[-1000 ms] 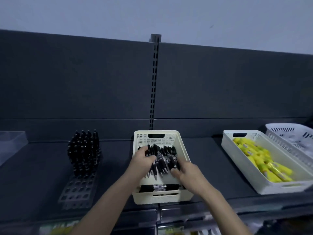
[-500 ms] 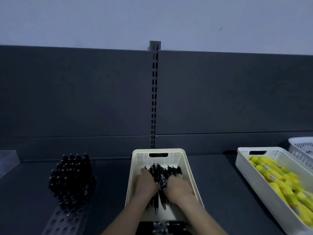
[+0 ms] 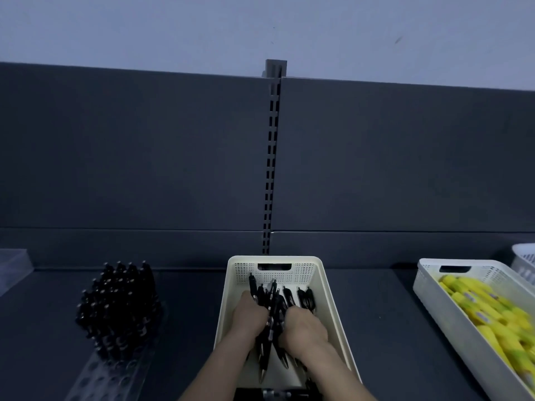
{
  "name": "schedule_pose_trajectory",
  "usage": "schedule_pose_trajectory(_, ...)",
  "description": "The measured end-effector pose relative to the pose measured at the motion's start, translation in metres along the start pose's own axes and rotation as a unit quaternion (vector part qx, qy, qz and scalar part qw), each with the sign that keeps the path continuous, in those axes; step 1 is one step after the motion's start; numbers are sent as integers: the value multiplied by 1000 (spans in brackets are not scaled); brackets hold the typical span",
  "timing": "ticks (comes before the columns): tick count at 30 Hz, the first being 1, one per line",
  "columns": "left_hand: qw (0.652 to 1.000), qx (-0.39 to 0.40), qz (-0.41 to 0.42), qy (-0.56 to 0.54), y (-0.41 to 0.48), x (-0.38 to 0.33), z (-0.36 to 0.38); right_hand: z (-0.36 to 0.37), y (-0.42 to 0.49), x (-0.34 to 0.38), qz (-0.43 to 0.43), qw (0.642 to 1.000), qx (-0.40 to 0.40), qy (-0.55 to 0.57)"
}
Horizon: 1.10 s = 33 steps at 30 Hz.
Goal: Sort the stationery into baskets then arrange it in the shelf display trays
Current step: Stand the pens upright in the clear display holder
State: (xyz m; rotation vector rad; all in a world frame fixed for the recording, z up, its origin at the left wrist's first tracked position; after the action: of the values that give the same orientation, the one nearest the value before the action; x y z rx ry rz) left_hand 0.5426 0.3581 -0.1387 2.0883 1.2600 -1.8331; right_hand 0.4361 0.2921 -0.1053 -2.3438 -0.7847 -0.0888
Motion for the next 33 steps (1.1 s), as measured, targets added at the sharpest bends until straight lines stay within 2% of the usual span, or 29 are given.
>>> schedule_pose_trajectory(3,1000,2,-11,16,-4,-2,-2,3,-2,-2,0,1000,8,13)
schedule_pose_trajectory(7,999,-11,-2,-34,-3,-1,-9,-2,-9,-4,-15,1000,2,25)
schedule_pose_trajectory(14,998,13,22,-58,-8,-8,-2,7,-26,-13,3,996,38,-85)
schedule_pose_trajectory(16,997,15,46,-63,-14,-16,-3,1,-28,-13,-19,999,21,-38)
schedule_pose_trajectory(18,994,26,68,-78,-21,-26,-4,-15,-29,-12,-67,995,-26,63)
schedule_pose_trajectory(20,990,54,73,-105,-31,-31,-3,-33,-36,-16,-122,967,-62,215)
schedule_pose_trajectory(23,978,127,71,-147,-53,-41,5,-47,-51,-18,-191,862,-22,469)
schedule_pose_trajectory(24,974,153,73,-149,-62,-45,9,-51,-57,-17,-208,828,-7,521)
schedule_pose_trajectory(26,964,200,76,-156,-79,-52,19,-57,-65,-15,-232,782,1,578)
schedule_pose_trajectory(30,942,260,94,-193,-112,-65,35,-57,-74,-11,-252,748,5,614)
schedule_pose_trajectory(33,941,243,124,-201,-128,-72,34,-55,-82,-12,-262,749,-1,609)
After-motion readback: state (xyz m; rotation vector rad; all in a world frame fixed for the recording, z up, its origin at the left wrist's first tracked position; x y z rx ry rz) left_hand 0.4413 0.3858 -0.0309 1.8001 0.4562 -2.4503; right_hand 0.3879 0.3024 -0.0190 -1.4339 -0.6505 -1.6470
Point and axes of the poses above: each hand's wrist, its own y-axis towards the middle knuckle, its own z-axis out of the palm, x = y × z, the point moved 9 cm from there along y, towards the middle knuckle, and after that the axes turned 12 degrees about x, right-handed, at the moved point
